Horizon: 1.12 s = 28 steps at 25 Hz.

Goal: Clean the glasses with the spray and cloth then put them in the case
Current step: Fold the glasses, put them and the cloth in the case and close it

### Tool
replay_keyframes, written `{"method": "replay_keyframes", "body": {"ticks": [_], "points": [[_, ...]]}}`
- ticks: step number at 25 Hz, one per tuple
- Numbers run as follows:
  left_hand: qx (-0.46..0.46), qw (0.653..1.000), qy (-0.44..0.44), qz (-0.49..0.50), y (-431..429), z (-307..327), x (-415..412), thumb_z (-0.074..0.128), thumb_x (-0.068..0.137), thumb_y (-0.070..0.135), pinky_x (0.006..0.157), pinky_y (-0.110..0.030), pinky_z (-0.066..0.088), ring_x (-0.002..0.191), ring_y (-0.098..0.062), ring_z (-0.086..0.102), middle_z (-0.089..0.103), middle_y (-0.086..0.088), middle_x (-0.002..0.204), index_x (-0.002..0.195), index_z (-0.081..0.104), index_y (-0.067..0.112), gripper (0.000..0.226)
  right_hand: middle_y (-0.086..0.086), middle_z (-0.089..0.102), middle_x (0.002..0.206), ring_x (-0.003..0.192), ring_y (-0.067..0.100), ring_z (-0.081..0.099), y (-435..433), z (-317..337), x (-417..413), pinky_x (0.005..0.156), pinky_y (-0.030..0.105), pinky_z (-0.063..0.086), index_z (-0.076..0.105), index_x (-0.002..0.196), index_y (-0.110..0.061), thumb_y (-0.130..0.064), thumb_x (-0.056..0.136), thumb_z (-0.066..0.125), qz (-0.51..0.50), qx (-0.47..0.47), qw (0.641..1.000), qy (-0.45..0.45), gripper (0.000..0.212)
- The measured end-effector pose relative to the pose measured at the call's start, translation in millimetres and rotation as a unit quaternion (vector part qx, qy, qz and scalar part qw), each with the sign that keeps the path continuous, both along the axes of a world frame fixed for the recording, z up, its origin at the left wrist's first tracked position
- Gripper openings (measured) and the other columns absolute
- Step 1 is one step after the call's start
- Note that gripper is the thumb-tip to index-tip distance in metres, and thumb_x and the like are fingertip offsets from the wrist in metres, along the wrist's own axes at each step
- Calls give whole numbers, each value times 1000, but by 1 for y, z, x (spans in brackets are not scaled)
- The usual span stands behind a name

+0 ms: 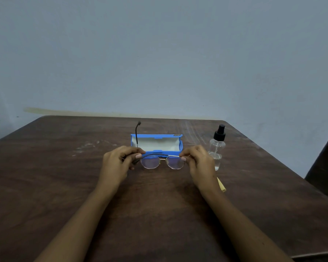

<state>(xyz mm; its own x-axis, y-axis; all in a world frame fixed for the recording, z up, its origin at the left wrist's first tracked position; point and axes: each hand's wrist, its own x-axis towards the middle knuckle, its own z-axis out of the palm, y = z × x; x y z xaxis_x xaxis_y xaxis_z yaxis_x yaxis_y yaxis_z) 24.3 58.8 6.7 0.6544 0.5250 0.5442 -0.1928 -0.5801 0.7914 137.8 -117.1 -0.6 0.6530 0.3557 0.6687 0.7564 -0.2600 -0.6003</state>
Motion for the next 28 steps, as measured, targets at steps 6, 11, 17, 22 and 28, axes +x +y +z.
{"method": "replay_keyframes", "body": {"ticks": [6, 11, 17, 22, 28], "points": [[122, 993, 5, 4, 4, -2, -2, 59, 83, 2, 50, -3, 39, 58, -7, 58, 61, 6, 66, 95, 71, 15, 22, 14, 64, 74, 75, 8, 53, 0, -3, 3, 65, -2, 35, 70, 75, -3, 10, 73, 58, -23, 30, 998, -47, 18], [175, 984, 13, 16, 7, 0, -2, 55, 85, 2, 58, 0, 36, 63, 5, 54, 58, -5, 73, 109, 66, 18, 31, 16, 65, 74, 75, 6, 54, 1, -5, 4, 64, -1, 39, 72, 78, -2, 9, 75, 60, 1, 40, 998, -53, 16], [249, 967, 50, 28, 9, 1, -2, 44, 76, -6, 66, 2, 32, 75, 8, 46, 40, 20, 67, 108, 67, 22, 48, 3, 64, 74, 71, 0, 55, 2, -6, 6, 65, 4, 42, 72, 81, -5, 6, 77, 62, 23, 37, 999, -16, 15], [238, 969, 63, 32, 9, 0, -3, 44, 75, -20, 67, 3, 31, 77, 16, 46, 44, 19, 72, 110, 65, 18, 56, -7, 60, 72, 62, -2, 57, 1, -2, 1, 64, 13, 51, 62, 91, -17, 10, 79, 59, 56, 74, 990, 108, 29], [209, 976, 62, 11, 8, 2, -3, 50, 82, -10, 63, 1, 34, 69, 6, 50, 48, 9, 70, 125, 52, 21, 53, -1, 59, 72, 68, 8, 57, -1, 0, 0, 69, 26, 54, 54, 90, -36, 5, 80, 61, 76, 75, 985, 138, 43]]}}
